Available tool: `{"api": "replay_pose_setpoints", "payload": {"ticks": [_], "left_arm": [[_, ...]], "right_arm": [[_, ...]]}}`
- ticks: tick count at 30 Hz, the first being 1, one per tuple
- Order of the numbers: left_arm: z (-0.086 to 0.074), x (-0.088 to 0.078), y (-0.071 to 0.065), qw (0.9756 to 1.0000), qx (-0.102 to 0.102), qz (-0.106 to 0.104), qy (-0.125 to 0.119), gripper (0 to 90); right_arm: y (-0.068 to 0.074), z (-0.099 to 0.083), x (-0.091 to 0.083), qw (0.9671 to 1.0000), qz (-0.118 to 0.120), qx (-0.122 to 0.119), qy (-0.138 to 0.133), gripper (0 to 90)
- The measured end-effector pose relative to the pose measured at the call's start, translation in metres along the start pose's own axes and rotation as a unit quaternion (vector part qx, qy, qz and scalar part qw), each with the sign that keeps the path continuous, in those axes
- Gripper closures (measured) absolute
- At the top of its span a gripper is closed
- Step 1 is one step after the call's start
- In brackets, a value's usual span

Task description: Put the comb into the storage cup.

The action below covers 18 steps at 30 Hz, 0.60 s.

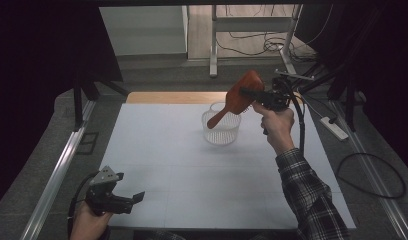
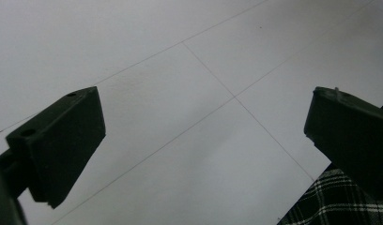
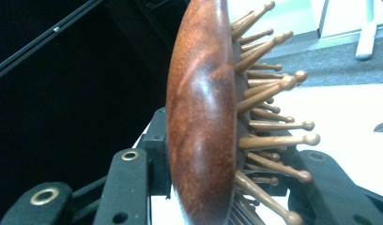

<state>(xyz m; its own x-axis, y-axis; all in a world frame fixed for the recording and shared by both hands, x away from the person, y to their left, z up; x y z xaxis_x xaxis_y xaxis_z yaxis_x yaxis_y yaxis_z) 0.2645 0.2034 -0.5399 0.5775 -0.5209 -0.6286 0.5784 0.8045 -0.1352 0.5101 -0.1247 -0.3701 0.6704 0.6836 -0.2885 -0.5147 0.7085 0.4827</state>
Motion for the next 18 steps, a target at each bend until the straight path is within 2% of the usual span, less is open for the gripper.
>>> {"api": "replay_pose_setpoints", "payload": {"ticks": [9,18], "left_arm": [[-0.001,0.001,0.000,1.0000,0.002,0.000,0.006,0.7],[-0.001,0.000,0.000,1.0000,0.005,0.000,0.006,0.6]], "right_arm": [[-0.010,0.005,0.008,0.9998,-0.021,-0.005,-0.001,55.8],[-0.018,-0.002,0.017,0.9993,-0.034,-0.011,0.011,55.8]]}}
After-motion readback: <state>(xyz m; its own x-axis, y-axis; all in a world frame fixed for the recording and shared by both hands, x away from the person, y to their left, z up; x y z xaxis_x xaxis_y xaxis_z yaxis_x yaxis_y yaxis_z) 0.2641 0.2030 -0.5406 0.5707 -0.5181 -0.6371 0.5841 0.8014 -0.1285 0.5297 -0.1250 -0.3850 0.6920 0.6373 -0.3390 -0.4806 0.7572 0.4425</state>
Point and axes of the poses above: each handheld gripper's, and its own axes: x roughly forward along the jaws, z roughly out of its top, y roughly to its left, the point moved 10 cm from there along x, roughly forward along the jaws, and after that the axes turned 4 degrees about -y, right-handed, at the moved point
